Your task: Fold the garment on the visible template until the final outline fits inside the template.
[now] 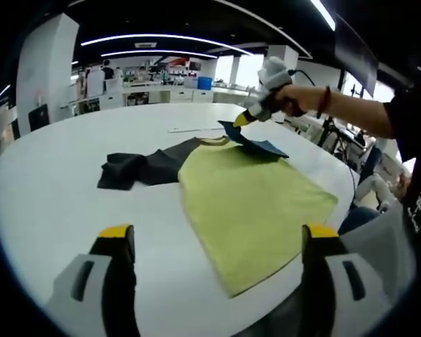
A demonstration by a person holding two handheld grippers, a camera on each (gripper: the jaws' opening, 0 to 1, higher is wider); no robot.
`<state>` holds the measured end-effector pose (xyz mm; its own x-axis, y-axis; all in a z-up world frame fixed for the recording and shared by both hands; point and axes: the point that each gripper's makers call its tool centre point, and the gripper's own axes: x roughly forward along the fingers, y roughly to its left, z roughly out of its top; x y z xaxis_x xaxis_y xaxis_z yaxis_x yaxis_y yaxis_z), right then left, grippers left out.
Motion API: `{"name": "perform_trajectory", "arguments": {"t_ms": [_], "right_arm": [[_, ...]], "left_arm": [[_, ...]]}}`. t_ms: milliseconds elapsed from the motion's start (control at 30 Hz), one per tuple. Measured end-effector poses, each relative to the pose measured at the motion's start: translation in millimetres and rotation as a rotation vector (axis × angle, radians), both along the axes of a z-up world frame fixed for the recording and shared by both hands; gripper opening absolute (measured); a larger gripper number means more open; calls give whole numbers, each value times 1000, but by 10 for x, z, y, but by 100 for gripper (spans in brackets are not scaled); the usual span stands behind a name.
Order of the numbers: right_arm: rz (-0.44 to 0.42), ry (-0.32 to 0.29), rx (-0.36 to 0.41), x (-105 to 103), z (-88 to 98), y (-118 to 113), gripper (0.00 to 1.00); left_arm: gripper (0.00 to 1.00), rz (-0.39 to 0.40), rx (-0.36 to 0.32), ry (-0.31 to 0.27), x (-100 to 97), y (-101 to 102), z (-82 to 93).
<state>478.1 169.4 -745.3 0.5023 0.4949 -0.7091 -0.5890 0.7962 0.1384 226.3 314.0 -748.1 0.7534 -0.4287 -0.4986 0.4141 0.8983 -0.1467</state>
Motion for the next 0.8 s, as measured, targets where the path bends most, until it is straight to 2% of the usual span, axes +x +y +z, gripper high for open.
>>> {"name": "perform_trajectory", "arguments": {"t_ms": [800], "right_arm": [[71, -13, 68, -72, 187, 533, 0]], "left_arm": [[96, 14, 6, 11, -66, 69, -25]]}}
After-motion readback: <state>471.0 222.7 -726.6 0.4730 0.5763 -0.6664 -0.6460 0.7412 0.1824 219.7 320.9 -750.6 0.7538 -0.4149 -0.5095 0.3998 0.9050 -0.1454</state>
